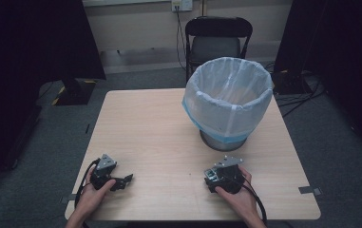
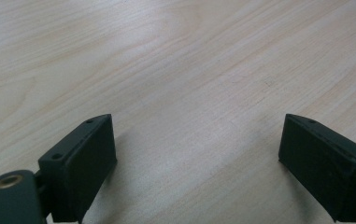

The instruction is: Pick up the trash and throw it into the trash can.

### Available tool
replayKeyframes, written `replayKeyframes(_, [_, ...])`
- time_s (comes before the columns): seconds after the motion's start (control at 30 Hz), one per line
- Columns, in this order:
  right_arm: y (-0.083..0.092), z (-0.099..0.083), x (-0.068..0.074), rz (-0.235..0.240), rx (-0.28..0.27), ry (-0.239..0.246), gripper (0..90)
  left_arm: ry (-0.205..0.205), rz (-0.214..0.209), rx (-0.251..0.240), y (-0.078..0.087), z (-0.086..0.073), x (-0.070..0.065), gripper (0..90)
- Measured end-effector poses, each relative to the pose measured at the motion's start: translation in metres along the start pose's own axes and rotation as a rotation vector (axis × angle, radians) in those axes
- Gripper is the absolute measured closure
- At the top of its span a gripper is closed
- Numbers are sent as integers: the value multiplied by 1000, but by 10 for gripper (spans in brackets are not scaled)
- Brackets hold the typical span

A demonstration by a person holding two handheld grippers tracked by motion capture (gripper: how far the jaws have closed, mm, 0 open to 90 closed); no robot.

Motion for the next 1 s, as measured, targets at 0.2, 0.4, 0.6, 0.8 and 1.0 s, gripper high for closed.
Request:
replayKeyframes(0.2, [1,-1,-2,-4,-14,0,334,0,0,0,0,0,0,105])
replayKeyframes(0.4, [1,-1,-3,0,-17,7,337,0,0,0,0,0,0,105])
replayKeyframes(0.6, [1,0,-5,33,-38,-14,337,0,0,0,0,0,0,105])
replayKeyframes(0.8, [4,3,-4,65,-55,-6,337,0,1,1,0,0,0,105])
replayKeyframes(1.0, [18,13,-6,86,-94,1,337,0,1,1,0,0,0,105])
Point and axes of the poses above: each handheld gripper's, and its own axes: y roughly backward along the jaws, z roughly out of its top, x roughly to its left, the point moved 1 cm from there along -y, roughly forward along the jaws, and after that the axes turned 15 degrees about y, right-handed, at the moved point
